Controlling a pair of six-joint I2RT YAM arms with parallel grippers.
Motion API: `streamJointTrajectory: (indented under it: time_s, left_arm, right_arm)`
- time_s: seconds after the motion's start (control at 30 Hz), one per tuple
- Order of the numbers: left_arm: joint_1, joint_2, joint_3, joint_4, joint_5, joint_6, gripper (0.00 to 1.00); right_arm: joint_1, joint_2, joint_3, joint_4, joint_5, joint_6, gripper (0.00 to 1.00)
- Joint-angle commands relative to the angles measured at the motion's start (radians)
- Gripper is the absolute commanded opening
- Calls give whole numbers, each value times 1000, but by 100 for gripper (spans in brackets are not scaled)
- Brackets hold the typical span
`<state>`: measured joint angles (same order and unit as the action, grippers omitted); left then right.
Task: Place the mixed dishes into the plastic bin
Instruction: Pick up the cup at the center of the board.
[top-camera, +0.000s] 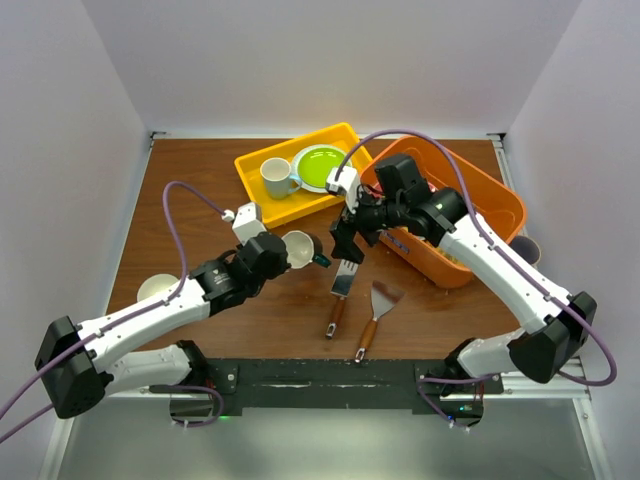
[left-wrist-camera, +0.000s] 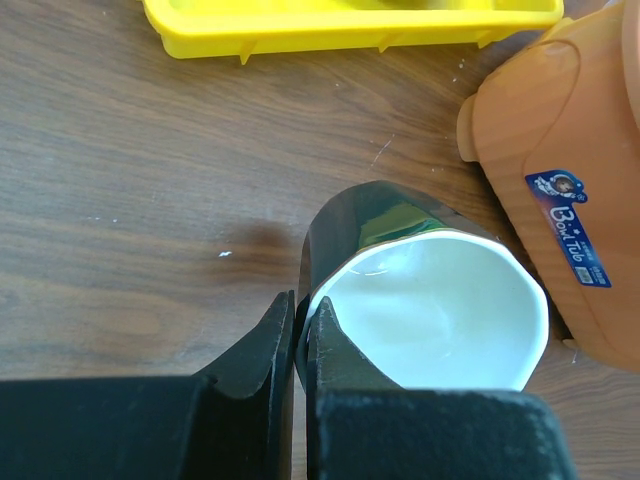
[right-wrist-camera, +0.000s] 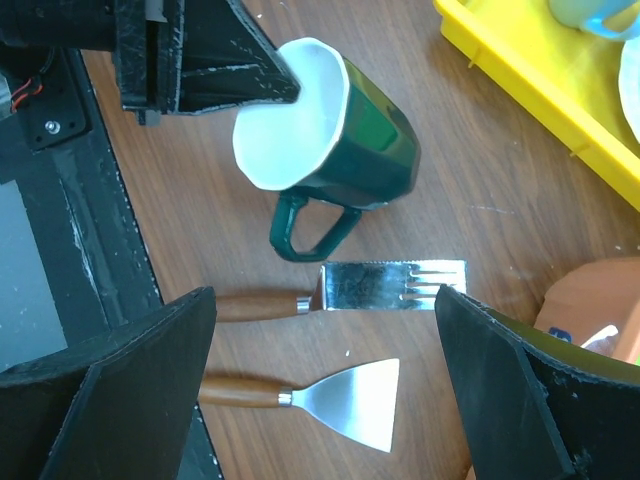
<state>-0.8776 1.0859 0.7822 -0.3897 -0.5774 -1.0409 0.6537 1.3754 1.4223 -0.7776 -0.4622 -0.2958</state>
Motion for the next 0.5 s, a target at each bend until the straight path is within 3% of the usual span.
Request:
streamJointTrajectory:
  time_s: [0.0,0.47]
  left_arm:
    - [0,-9,77,101,-58,-56,0]
    - [0,94,190,107,-71,-56,0]
  right_arm:
    - [32,4,59,20,69,-17,95]
    - [55,-1,89,0,105,-31,96]
